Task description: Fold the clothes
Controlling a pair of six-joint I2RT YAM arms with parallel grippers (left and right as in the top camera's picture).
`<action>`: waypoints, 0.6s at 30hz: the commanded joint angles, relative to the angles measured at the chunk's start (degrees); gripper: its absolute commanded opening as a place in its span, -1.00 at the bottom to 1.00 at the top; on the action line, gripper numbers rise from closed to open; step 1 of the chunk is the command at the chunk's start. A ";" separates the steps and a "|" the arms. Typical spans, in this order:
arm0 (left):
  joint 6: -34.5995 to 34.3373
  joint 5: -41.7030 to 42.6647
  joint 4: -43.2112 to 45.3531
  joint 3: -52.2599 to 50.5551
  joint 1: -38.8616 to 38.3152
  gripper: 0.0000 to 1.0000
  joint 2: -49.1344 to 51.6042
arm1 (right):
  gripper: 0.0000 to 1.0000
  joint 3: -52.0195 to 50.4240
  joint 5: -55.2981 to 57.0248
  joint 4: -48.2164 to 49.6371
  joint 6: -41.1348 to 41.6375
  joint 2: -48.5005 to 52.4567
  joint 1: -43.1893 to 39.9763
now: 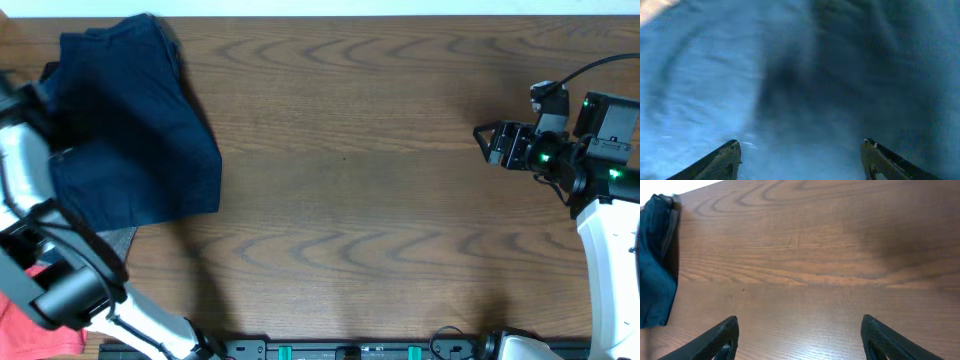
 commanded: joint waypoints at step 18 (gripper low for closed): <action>5.29 2.62 -6.25 -0.55 3.34 0.47 6.36 | 0.52 0.79 -0.90 0.55 -0.70 0.72 -0.20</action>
